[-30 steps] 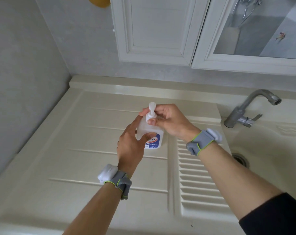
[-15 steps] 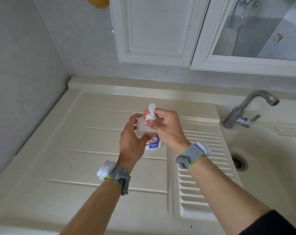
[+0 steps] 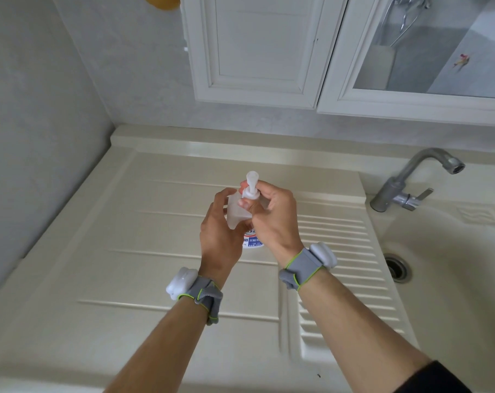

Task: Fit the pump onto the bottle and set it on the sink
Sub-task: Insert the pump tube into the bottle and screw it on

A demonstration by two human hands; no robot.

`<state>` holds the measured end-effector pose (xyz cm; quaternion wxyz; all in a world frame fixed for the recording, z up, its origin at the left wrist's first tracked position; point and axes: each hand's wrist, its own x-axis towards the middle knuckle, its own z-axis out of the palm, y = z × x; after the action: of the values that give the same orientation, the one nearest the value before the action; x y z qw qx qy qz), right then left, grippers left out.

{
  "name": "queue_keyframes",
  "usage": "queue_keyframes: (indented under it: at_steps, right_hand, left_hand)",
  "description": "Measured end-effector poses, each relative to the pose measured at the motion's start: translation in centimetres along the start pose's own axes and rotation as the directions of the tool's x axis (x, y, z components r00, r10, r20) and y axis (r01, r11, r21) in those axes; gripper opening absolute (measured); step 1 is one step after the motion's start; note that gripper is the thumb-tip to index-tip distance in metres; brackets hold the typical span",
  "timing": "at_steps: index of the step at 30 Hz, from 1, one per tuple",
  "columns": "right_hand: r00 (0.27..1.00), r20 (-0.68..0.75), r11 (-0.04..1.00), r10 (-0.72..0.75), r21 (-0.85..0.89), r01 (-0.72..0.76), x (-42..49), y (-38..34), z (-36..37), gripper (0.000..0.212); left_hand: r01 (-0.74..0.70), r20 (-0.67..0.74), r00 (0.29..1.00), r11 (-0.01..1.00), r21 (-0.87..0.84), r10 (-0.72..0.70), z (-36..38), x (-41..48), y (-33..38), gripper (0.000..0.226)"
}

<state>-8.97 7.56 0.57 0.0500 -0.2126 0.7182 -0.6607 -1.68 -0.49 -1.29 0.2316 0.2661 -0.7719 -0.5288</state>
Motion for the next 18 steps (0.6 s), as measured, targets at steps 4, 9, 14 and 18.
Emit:
queue_keyframes:
  at_steps: [4, 9, 14, 18]
  right_hand:
    - [1.0, -0.007, 1.0, -0.005, 0.015, 0.005, 0.1, 0.3, 0.1, 0.025]
    - [0.999, 0.037, 1.0, -0.016, 0.018, 0.015, 0.1, 0.2, -0.3, 0.026]
    - [0.993, 0.117, 1.0, -0.021, -0.02, 0.024, 0.2, 0.2, -2.4, 0.045]
    - [0.989, 0.11, 0.983, 0.102, -0.161, -0.083, -2.0, 2.1, -4.3, 0.079]
  left_hand:
    - [-0.013, -0.007, 1.0, 1.0, -0.002, 0.013, 0.0, -0.1, -0.1, 0.06]
    - [-0.012, 0.005, 1.0, 0.999, -0.051, 0.012, 0.0, 0.0, -0.3, 0.063]
    - [-0.007, 0.056, 0.998, 0.991, -0.13, 0.015, -0.1, -0.1, -0.6, 0.07]
    - [0.045, 0.109, 0.994, 0.985, -0.169, -0.027, -0.2, -0.8, -1.4, 0.097]
